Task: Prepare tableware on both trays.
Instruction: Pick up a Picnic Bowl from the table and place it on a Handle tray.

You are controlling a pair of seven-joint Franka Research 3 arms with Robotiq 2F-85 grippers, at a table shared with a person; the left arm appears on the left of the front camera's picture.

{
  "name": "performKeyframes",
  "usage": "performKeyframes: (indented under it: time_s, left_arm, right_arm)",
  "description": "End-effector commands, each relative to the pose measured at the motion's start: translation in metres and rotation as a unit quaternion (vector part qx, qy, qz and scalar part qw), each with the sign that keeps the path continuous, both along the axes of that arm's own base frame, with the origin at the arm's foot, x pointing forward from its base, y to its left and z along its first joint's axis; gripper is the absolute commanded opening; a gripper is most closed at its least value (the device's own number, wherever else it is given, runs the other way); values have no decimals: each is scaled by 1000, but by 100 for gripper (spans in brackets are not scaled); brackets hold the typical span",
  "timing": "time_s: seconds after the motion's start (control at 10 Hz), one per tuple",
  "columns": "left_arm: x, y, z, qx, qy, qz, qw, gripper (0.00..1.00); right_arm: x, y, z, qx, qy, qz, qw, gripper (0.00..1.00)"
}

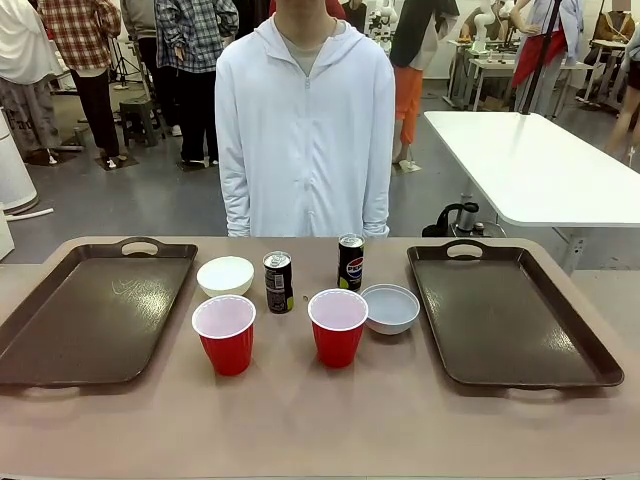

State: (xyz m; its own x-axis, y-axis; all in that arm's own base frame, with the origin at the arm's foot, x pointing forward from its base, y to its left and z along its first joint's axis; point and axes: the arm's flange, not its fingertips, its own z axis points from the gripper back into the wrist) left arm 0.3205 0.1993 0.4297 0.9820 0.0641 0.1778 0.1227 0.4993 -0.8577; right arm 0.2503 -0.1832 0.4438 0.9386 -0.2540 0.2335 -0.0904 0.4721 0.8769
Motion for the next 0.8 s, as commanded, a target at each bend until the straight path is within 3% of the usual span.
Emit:
performKeyframes:
  time_s: [0.0,0.7]
  left_arm:
    - [1,-6,0,-13,9,-15,1000,100]
    - [1,-6,0,-13,9,-15,1000,100]
  right_arm:
    - [-6,-4,1,13,-8,-2,1000,100]
    - [-6,-4,1,13,-8,-2,1000,100]
